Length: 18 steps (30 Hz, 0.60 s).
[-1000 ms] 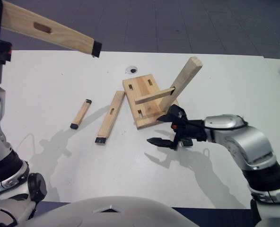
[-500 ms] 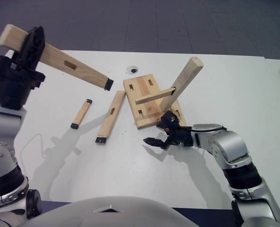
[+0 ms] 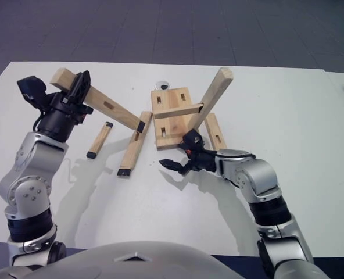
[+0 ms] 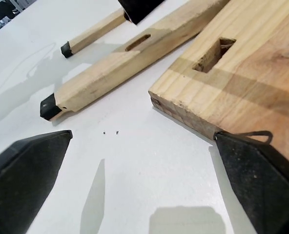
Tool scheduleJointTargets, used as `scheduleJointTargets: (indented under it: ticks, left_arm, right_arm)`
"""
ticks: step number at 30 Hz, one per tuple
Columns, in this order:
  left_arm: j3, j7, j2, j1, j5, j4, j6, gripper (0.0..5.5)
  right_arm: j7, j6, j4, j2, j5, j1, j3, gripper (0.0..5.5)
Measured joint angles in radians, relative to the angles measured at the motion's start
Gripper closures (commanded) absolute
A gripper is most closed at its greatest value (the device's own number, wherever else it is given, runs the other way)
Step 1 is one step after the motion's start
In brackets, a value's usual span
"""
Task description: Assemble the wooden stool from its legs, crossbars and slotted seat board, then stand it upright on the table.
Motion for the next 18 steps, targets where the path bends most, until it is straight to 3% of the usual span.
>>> scheduleJointTargets:
  ticks: [10,14,18]
  left_arm:
    - [-0.013,0.037,-0.104,0.001,0.014,-0.066,-0.016,4.45]
    - [-0.011,0.036,-0.110,0.002,0.025,-0.066,-0.020,4.45]
    - [-0.046,0.033,-0.151,-0.010,0.054,-0.020,-0.022,4.45]
  right_arm:
    - [0.084,0.047,-0.143,-0.213,0.076,0.074,-0.210,0.10]
    - [0.044,0.035,-0.082,-0.177,0.048,0.048,-0.196,0.10]
    - [0.006,-0.035,0.016,-0.109,-0.031,0.030,-0.110,0.10]
